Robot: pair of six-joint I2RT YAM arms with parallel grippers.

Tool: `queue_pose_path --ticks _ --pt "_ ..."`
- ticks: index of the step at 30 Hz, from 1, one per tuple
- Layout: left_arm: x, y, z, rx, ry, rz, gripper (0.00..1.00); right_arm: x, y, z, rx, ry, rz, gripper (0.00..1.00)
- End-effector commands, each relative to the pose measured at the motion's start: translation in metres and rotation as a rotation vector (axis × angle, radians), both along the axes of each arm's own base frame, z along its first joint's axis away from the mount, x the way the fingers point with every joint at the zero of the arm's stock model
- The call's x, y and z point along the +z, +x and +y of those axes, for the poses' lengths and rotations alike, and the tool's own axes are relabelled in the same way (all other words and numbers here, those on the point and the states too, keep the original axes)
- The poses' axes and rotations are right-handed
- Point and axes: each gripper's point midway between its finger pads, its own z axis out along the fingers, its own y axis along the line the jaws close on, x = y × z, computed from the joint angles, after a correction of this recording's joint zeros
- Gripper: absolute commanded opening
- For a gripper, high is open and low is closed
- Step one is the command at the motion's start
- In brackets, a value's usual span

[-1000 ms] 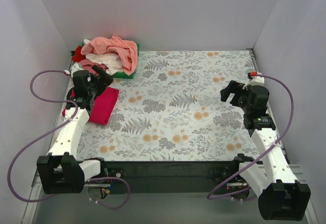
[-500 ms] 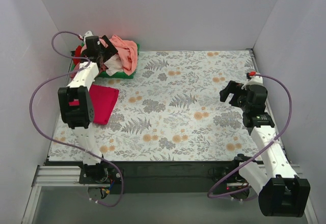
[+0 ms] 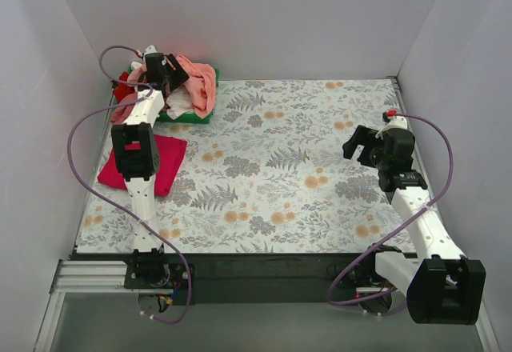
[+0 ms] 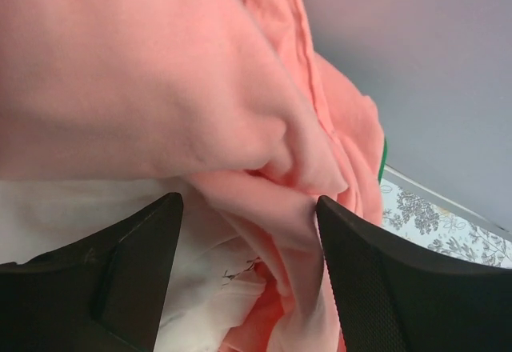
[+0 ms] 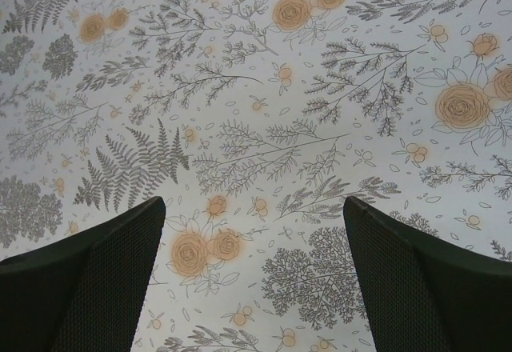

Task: Fold and stack the t-shirts
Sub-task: Grab the tshirt from the pile

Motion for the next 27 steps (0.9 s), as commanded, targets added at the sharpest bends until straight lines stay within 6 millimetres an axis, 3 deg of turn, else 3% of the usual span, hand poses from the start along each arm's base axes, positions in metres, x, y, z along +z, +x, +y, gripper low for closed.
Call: queue_pose_path --ticks 1,4,8,10,11,14,16,17,18,19,20,21,22,23,26,27 --pt "0.056 0.011 -0.006 -0.016 0.003 -0.132 0.64 0.027 0.015 -0.002 -0.007 0.001 -0.079 0.98" --pt "0.062 0.017 -0.005 -0.009 0.008 -0.167 0.59 0.023 0.018 -0.006 -0.028 -0.011 -0.068 0.98" --pt "0.055 0.028 -0.005 -0.010 0.006 -0.184 0.50 0.021 0.021 -0.006 -0.030 -0.011 -0.061 0.98" --pt "0.053 0.032 -0.005 -0.012 0.004 -0.188 0.13 0.021 0.021 -0.007 -0.033 -0.014 -0.062 0.98" --pt "0.055 0.033 -0.006 -0.013 0.002 -0.195 0.00 0.021 0.022 -0.008 -0.038 -0.015 -0.061 0.98" --pt "0.077 0.034 -0.008 -0.039 0.025 -0.250 0.00 0.022 0.024 -0.008 -0.037 -0.017 -0.064 0.98" --pt "0.113 0.031 -0.007 -0.044 0.046 -0.316 0.00 0.024 0.024 -0.008 -0.034 -0.017 -0.067 0.98" --pt "0.126 0.027 -0.030 -0.079 0.042 -0.341 0.00 0.026 0.023 -0.007 -0.029 -0.015 -0.073 0.98" --pt "0.143 0.024 -0.030 -0.077 0.043 -0.375 0.00 0.029 0.023 -0.005 -0.020 -0.010 -0.081 0.98" --pt "0.187 0.015 -0.030 -0.076 0.045 -0.459 0.00 0.030 0.022 -0.005 -0.016 -0.010 -0.086 0.98" --pt "0.197 0.009 -0.031 -0.079 0.043 -0.478 0.00 0.033 0.021 -0.003 -0.008 -0.006 -0.093 0.98" --pt "0.219 0.004 -0.033 -0.086 0.041 -0.530 0.00 0.035 0.020 -0.002 -0.004 -0.005 -0.101 0.98" --pt "0.237 -0.004 -0.035 -0.096 0.030 -0.558 0.00 0.035 0.019 -0.002 -0.003 -0.007 -0.103 0.98" --pt "0.268 -0.017 -0.038 -0.113 0.025 -0.607 0.00 0.040 0.018 -0.003 -0.003 -0.010 -0.119 0.98" --pt "0.311 -0.043 -0.054 -0.202 0.000 -0.674 0.00 0.044 0.015 -0.006 -0.012 -0.030 -0.137 0.98" --pt "0.337 -0.062 -0.059 -0.232 -0.003 -0.714 0.00 0.045 0.014 -0.007 -0.019 -0.035 -0.142 0.98"
